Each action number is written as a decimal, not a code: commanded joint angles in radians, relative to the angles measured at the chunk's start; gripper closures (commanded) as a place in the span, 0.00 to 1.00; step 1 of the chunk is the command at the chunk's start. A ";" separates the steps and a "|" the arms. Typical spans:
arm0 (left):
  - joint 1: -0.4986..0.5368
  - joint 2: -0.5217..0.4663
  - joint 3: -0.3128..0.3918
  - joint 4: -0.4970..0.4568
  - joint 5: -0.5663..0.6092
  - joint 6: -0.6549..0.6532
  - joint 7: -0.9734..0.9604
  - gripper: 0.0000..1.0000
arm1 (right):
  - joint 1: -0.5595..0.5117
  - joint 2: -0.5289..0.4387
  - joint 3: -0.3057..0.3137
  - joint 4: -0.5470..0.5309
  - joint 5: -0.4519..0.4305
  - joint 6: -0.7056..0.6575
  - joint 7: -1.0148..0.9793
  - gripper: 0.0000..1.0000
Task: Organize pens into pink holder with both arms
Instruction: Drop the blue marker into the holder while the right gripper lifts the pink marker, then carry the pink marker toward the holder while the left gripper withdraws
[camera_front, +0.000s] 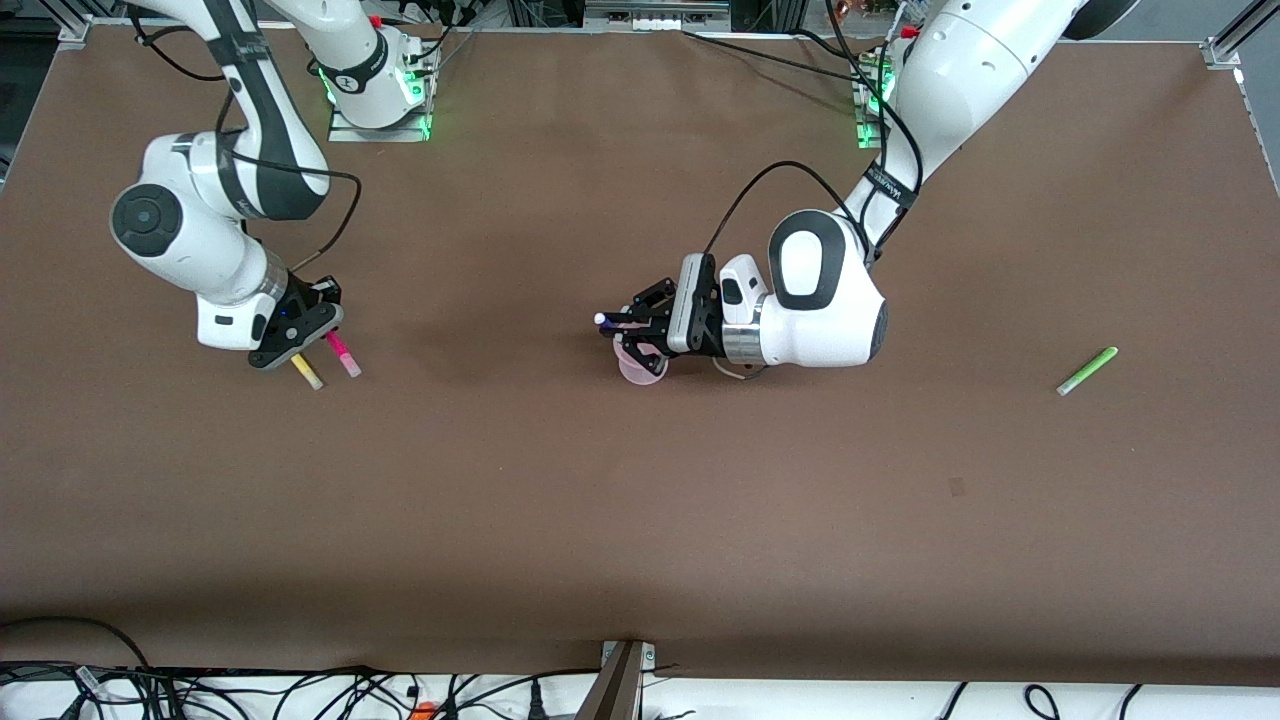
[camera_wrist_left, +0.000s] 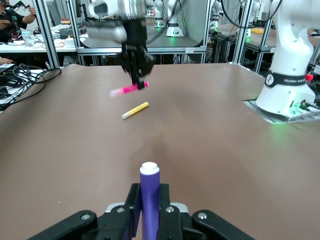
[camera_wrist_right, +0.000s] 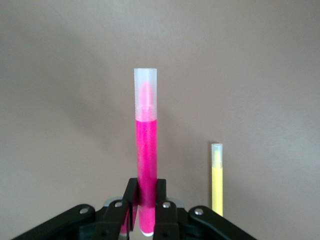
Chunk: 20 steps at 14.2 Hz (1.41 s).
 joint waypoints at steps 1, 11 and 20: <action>0.003 0.023 -0.002 0.005 -0.004 0.005 0.046 1.00 | 0.005 0.001 0.015 0.174 -0.008 -0.202 -0.006 1.00; 0.022 -0.028 0.001 -0.003 0.062 -0.090 -0.205 0.00 | 0.258 0.007 0.022 0.385 -0.181 -0.415 0.104 1.00; 0.231 -0.121 0.006 0.013 0.540 -0.395 -0.869 0.00 | 0.626 0.174 0.021 0.628 -0.370 -0.512 0.444 1.00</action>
